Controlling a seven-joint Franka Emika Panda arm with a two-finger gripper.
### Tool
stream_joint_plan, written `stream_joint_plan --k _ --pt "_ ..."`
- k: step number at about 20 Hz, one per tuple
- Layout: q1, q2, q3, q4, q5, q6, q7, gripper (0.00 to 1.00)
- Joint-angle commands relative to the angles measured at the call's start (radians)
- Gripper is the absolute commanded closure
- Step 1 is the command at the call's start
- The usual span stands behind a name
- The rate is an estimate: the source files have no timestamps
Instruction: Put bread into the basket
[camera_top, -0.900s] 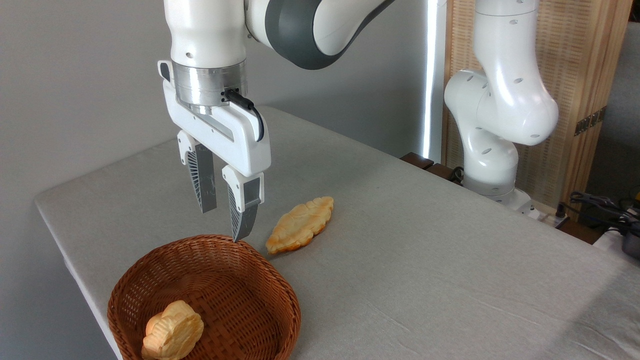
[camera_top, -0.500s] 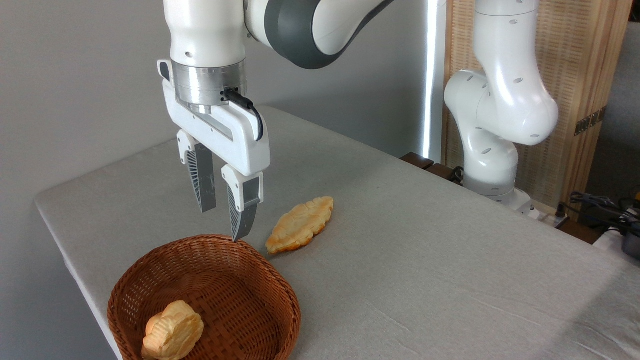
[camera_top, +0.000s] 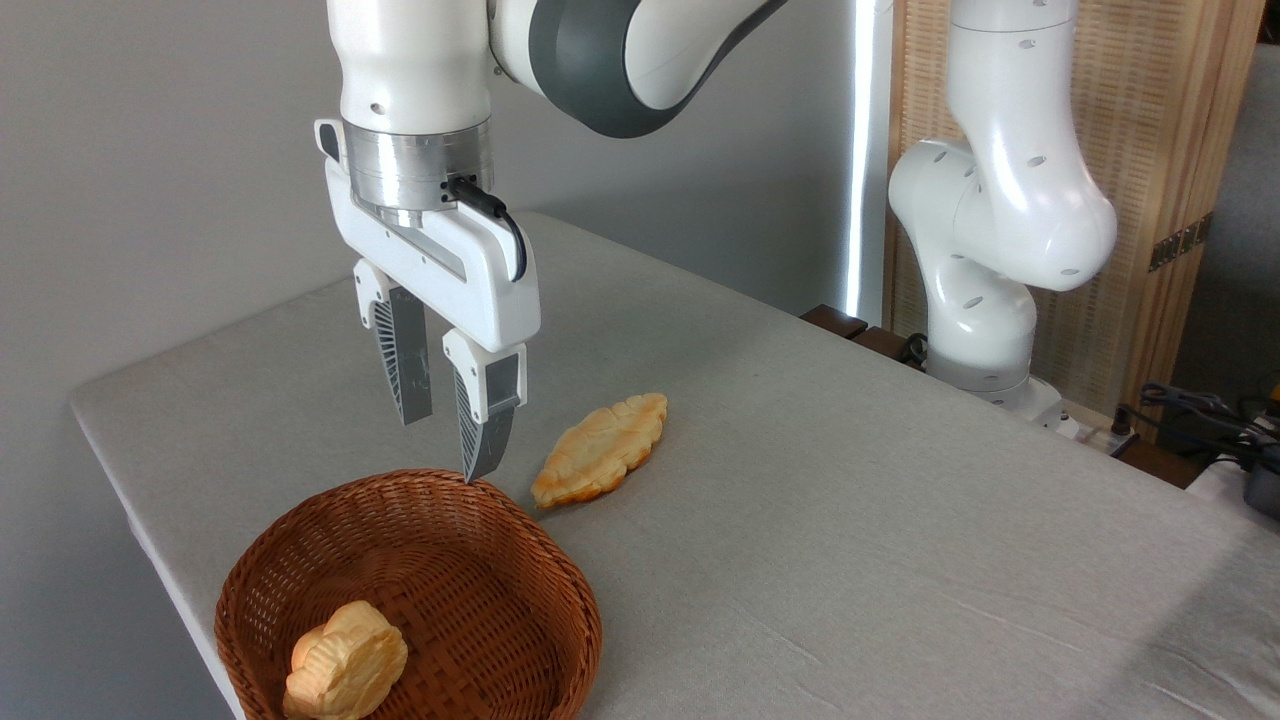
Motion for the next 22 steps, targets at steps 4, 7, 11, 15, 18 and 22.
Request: stream_joint_plan --k 4,7,11,15,18,22 --pt "-0.003 -0.014 0.002 -0.019 0.000 -0.023 -0.023 0.00" --pt "-0.014 -0.049 0.000 -0.078 0.000 -0.021 -0.021 0.00" --pt "-0.037 -0.106 0.000 -0.173 0.000 -0.020 -0.021 0.00" --pt "-0.062 -0.169 0.000 -0.282 0.000 -0.020 -0.023 0.00" --pt "-0.100 -0.187 0.002 -0.346 0.003 -0.020 -0.049 0.00" --pt "-0.121 -0.184 0.002 -0.380 0.003 -0.014 -0.069 0.00"
